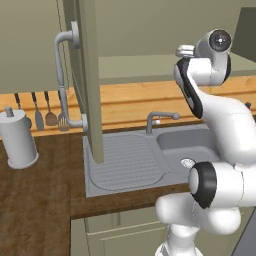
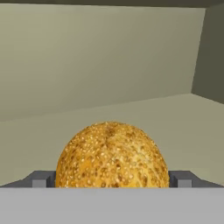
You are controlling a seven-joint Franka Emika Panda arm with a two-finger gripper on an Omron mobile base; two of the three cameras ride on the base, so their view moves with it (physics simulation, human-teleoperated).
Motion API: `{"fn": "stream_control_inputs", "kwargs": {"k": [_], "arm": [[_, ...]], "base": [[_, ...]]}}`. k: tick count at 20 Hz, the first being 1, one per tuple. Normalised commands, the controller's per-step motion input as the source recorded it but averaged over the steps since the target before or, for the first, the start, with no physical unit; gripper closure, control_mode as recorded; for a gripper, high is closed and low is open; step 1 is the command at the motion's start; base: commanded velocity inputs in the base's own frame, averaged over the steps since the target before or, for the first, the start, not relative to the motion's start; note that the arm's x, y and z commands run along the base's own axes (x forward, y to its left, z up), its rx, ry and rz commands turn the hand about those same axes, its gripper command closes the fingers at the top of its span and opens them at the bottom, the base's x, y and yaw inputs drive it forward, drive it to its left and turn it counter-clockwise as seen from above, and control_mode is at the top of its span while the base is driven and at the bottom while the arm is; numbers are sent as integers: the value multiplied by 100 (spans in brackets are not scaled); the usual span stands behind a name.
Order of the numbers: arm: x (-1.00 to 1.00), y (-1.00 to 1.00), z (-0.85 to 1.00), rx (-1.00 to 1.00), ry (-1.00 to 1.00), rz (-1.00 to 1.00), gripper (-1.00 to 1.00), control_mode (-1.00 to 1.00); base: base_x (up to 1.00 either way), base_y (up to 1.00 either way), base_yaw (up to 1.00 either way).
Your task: Open the cabinet, pick up the bread from the cabinet and place it in the basket. Then move the basket to the dining counter.
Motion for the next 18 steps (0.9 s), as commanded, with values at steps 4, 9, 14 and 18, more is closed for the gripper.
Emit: {"fn": "stream_control_inputs", "kwargs": {"k": [4,9,14,18], "arm": [[-100,21,58,4,17,0,100,-100],[-100,12,10,9,8,0,100,-100],[-100,3,-22,11,0,1,100,-100],[-100,19,-5,5,7,2,100,-100]], "base": [[0,0,0],[0,0,0],[0,0,0],[0,0,0]]}}
